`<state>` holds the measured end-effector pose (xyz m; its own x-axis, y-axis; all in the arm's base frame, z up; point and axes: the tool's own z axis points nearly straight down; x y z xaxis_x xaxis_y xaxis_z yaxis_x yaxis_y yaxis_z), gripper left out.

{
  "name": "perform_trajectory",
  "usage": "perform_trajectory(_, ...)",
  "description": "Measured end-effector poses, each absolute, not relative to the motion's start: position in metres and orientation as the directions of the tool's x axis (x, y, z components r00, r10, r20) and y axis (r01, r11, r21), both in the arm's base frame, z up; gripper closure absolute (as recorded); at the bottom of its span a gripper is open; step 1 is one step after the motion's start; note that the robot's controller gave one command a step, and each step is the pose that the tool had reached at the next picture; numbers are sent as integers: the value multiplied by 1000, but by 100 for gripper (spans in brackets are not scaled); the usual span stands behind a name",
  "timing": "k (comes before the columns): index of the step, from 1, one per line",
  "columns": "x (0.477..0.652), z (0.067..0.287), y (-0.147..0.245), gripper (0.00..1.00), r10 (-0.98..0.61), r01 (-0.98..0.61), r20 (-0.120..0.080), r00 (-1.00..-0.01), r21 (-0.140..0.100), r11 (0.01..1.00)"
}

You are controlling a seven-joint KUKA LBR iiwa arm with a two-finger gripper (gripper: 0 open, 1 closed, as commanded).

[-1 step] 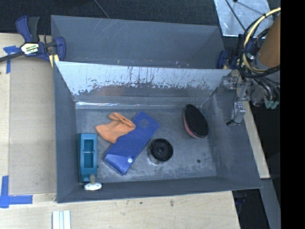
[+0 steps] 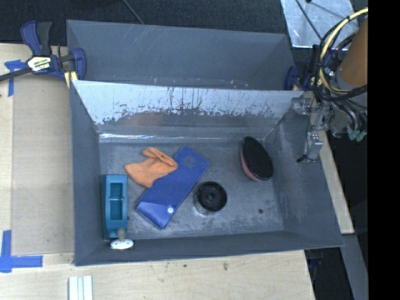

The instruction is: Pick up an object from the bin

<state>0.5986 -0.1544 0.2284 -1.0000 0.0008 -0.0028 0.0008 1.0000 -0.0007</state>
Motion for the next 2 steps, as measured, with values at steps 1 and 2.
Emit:
perform_trajectory(1, 610, 166, -142, 0, 87, 87, -8, -996, 0, 996)
perform_trajectory(2, 613, 134, -147, 0, 206, 206, 1, -979, 1, 979)
